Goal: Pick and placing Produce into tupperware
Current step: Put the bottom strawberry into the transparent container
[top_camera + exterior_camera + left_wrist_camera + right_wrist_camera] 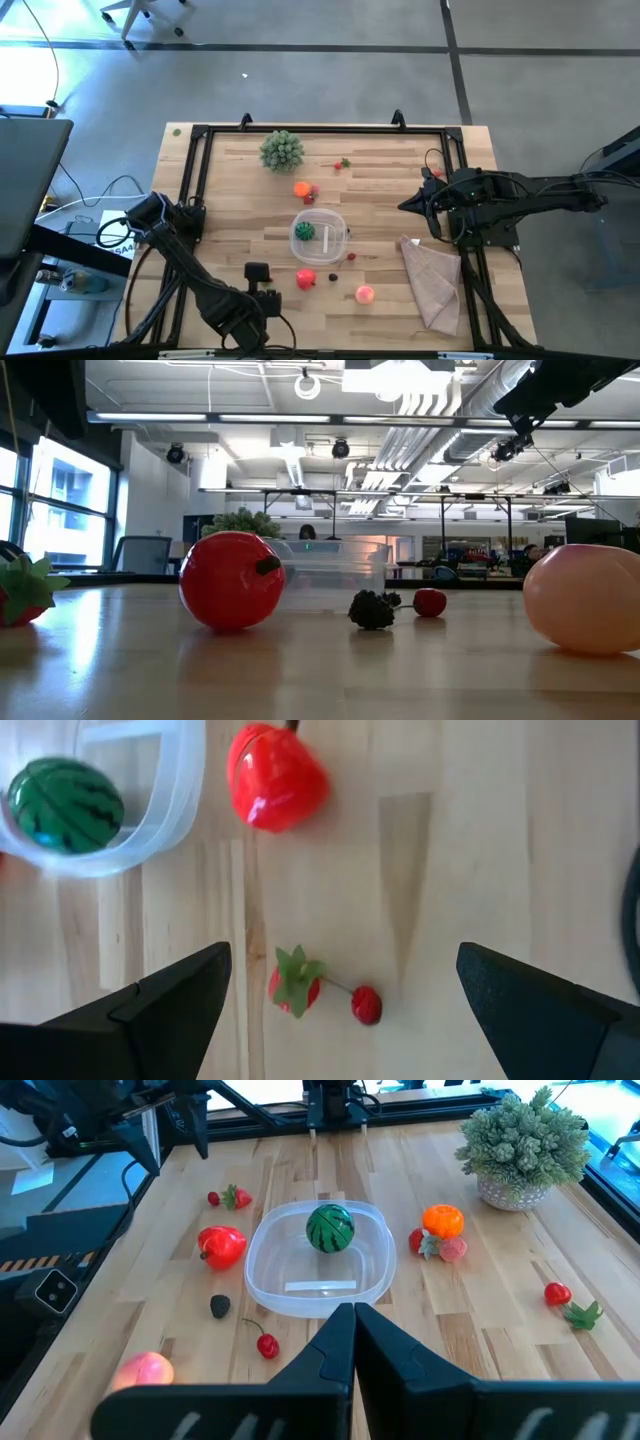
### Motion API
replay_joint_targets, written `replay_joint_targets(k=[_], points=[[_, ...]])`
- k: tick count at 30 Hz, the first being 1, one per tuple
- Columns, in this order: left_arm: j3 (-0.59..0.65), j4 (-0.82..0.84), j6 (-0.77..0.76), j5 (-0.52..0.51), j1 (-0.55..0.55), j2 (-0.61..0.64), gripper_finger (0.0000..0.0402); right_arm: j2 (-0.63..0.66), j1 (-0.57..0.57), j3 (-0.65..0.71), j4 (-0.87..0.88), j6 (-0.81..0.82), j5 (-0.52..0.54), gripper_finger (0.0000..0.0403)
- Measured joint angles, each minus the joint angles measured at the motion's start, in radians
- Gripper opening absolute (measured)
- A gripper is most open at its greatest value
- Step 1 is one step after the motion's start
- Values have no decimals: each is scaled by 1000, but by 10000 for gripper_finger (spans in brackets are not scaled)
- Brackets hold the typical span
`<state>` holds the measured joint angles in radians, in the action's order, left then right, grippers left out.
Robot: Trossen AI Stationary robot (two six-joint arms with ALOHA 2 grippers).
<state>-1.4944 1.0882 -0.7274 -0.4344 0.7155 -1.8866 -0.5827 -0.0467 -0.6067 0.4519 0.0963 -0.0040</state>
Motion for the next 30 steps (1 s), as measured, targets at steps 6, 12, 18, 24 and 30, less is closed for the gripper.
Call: replay_joint_targets(k=[6,12,18,24,30], points=[[0,-20,18,-4,-14,2,376,0,0,0,0,0,0,0],[2,-105,92,-53,-15,42,376,0,0,0,0,0,0,0],[233,-365,146,-9,-16,259,376,0,0,0,0,0,0,0],[541,-658,184,-3,-15,518,376,0,0,0,0,0,0,0],[755,-757,144,-3,-37,668,376,0,0,0,0,0,0,0]])
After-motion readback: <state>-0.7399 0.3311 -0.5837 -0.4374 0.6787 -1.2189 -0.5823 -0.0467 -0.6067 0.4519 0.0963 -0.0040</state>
